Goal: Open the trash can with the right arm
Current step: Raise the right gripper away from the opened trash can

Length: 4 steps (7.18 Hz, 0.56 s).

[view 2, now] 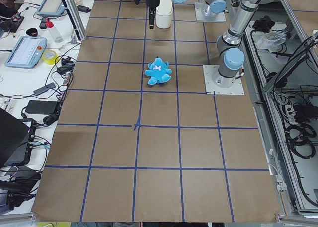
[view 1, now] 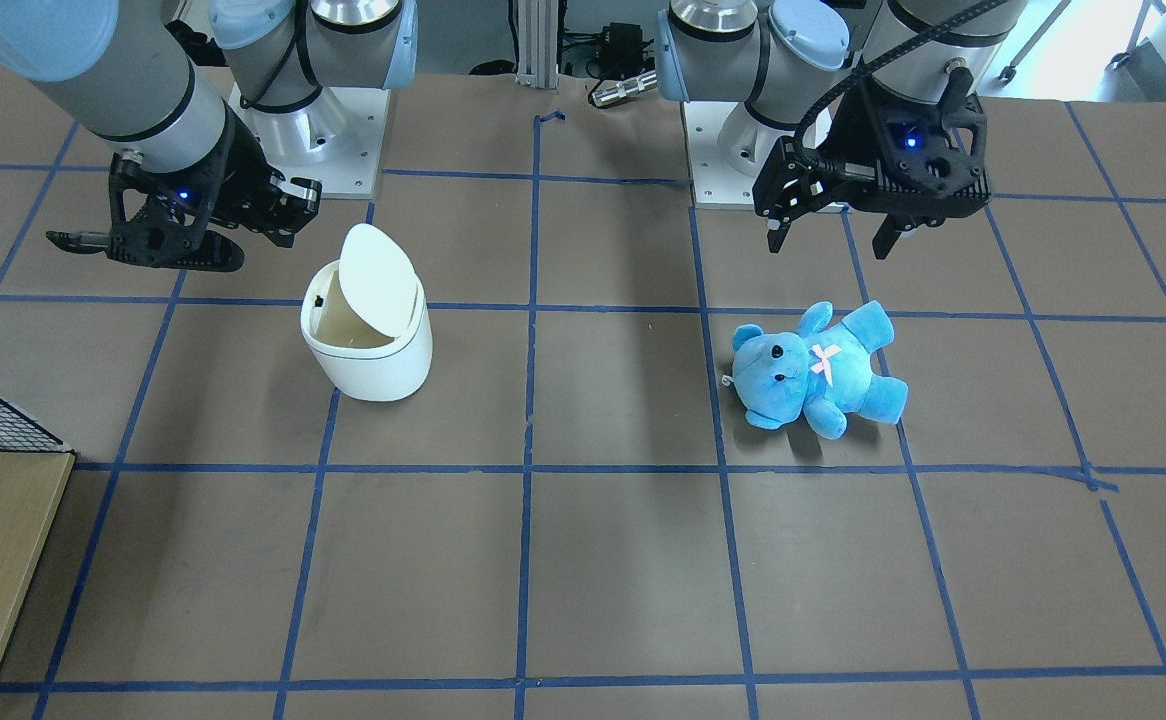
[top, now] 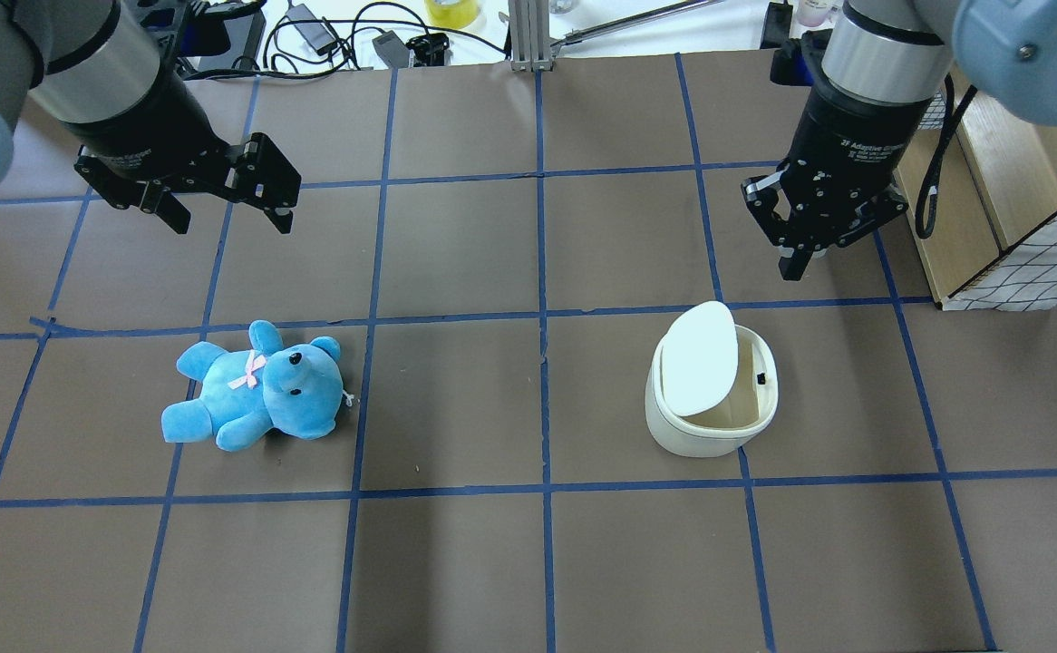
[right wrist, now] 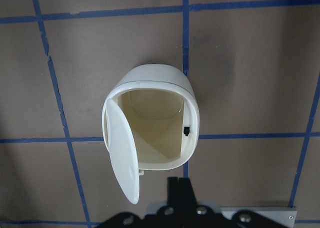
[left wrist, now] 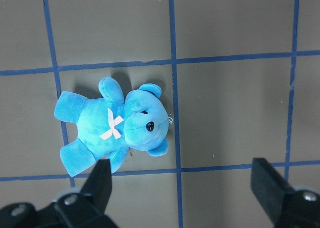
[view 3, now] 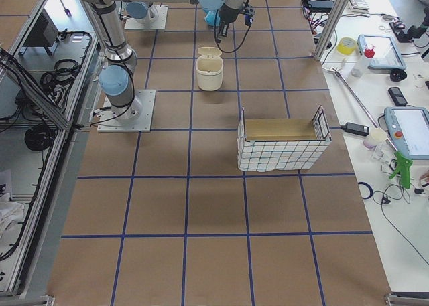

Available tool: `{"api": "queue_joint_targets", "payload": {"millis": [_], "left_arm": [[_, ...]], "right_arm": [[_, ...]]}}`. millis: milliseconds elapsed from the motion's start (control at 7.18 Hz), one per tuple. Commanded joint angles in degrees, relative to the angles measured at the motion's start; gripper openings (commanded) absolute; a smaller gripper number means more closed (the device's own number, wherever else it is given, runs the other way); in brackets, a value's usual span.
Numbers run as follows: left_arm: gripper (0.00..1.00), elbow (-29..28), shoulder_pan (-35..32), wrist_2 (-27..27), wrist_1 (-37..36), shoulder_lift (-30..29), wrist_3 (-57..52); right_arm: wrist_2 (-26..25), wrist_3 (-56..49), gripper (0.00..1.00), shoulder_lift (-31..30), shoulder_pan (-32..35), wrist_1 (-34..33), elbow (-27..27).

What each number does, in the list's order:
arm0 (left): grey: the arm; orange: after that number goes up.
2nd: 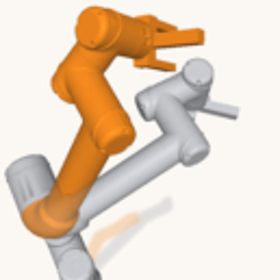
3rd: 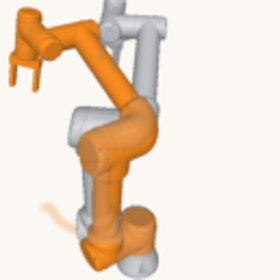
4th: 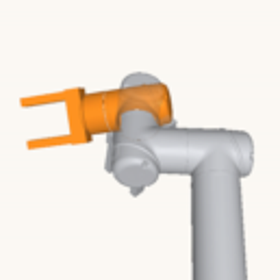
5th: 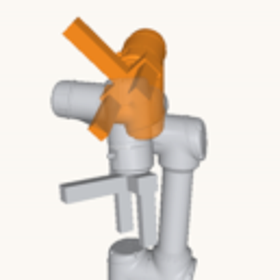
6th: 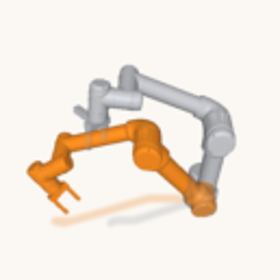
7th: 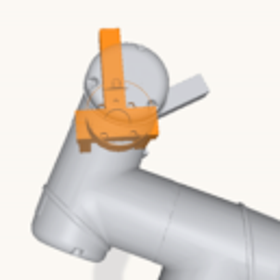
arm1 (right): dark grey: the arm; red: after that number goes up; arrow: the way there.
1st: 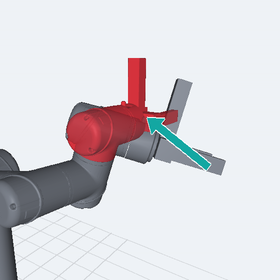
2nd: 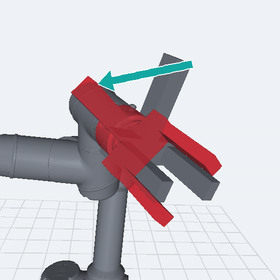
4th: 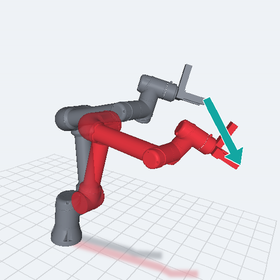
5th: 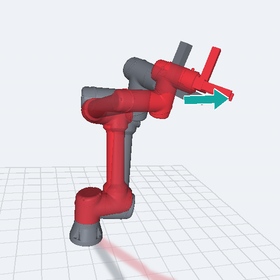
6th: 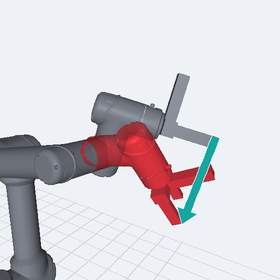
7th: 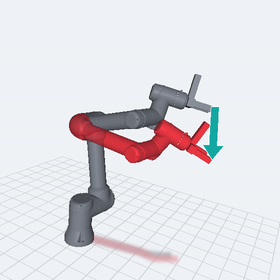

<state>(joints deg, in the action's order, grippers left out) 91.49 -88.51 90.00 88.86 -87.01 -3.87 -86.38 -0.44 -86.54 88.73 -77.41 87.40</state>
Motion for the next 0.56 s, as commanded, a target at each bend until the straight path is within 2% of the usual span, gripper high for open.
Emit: {"api": "queue_joint_targets", "payload": {"millis": [0,139,418], "left_arm": [[1.00,0.0,0.0,0.0,0.0,0.1,0.0],[1.00,0.0,0.0,0.0,0.0,0.0,0.0],[1.00,0.0,0.0,0.0,0.0,0.0,0.0]], "right_arm": [[0.3,-3.0,1.00,0.1,-2.3,-7.2,-0.7],[-0.3,-2.9,1.00,0.1,-2.3,-13.9,-0.6],[-0.1,-2.0,1.00,0.0,-2.2,-16.1,-0.3]]}}
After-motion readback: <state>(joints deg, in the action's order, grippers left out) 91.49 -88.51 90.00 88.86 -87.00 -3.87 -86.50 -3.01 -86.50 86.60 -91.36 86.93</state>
